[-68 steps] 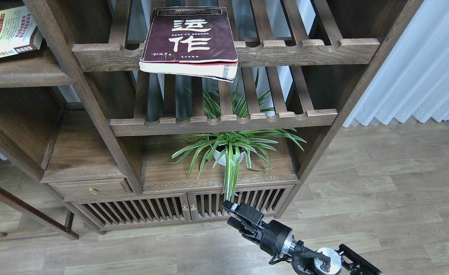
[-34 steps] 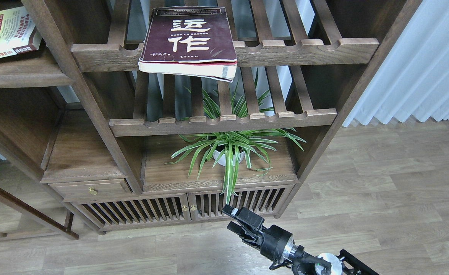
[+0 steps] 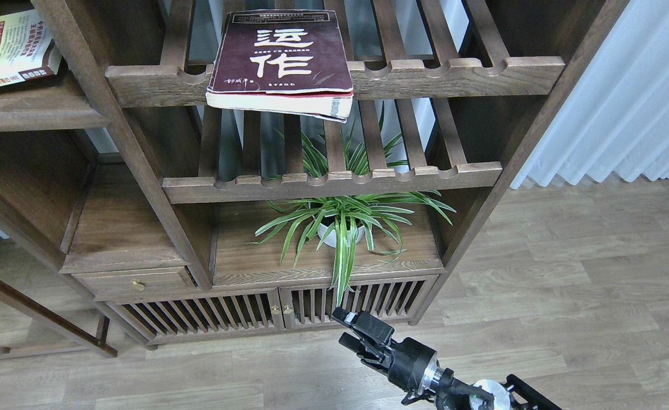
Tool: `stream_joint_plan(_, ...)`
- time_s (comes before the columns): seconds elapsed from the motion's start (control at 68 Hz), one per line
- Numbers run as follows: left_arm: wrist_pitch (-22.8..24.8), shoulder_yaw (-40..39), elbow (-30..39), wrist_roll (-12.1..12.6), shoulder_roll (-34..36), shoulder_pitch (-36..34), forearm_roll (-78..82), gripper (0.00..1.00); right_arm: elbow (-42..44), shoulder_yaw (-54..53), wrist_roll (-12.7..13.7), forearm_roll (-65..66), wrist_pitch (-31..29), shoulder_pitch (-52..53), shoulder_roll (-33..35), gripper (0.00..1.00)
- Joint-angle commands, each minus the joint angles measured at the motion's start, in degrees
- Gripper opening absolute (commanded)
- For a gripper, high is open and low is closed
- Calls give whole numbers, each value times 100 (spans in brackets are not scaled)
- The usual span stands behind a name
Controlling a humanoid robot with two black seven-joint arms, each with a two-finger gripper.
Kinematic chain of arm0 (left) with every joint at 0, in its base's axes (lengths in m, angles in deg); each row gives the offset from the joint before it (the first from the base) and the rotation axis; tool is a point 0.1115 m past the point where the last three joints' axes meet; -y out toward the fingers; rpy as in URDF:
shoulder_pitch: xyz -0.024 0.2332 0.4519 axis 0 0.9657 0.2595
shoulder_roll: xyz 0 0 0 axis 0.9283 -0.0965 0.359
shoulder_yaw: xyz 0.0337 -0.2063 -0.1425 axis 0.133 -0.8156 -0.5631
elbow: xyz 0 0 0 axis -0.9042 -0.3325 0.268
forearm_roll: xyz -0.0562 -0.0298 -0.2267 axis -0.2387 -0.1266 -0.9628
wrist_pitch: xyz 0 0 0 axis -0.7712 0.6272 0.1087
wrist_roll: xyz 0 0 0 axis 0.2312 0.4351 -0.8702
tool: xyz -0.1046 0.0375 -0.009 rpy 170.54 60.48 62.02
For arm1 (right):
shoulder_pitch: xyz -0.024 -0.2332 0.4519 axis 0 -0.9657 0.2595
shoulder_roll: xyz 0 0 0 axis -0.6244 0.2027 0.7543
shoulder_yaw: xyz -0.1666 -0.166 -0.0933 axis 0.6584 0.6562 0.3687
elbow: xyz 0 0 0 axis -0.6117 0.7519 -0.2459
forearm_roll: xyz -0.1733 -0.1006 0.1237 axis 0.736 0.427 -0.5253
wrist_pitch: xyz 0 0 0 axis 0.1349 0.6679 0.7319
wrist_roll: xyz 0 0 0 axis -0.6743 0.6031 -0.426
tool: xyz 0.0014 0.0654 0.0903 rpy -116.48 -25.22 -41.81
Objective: Organize books on shelf
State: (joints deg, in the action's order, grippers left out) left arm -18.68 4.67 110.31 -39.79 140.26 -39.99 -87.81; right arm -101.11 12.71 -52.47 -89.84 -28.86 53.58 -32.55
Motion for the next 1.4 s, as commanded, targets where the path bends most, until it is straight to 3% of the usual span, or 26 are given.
stream_joint_plan(0.0, 0, 1, -95, -1, -215, -173, 9, 0, 5, -9, 0, 0, 0, -29, 0, 100)
stream_joint_plan(0.514, 0, -7, -850, -1, -891, -788, 9, 0, 40, -26, 0, -9, 0, -82, 0, 100)
stream_joint_plan(1.205, 0, -16, -1782, -1, -1489, -850, 123, 1, 49, -26, 0, -18, 0, -240, 0, 100)
stream_joint_plan(1.381, 0, -25, -1835, -1, -1603, -929, 123, 6, 40, -26, 0, -18, 0, -302, 0, 100)
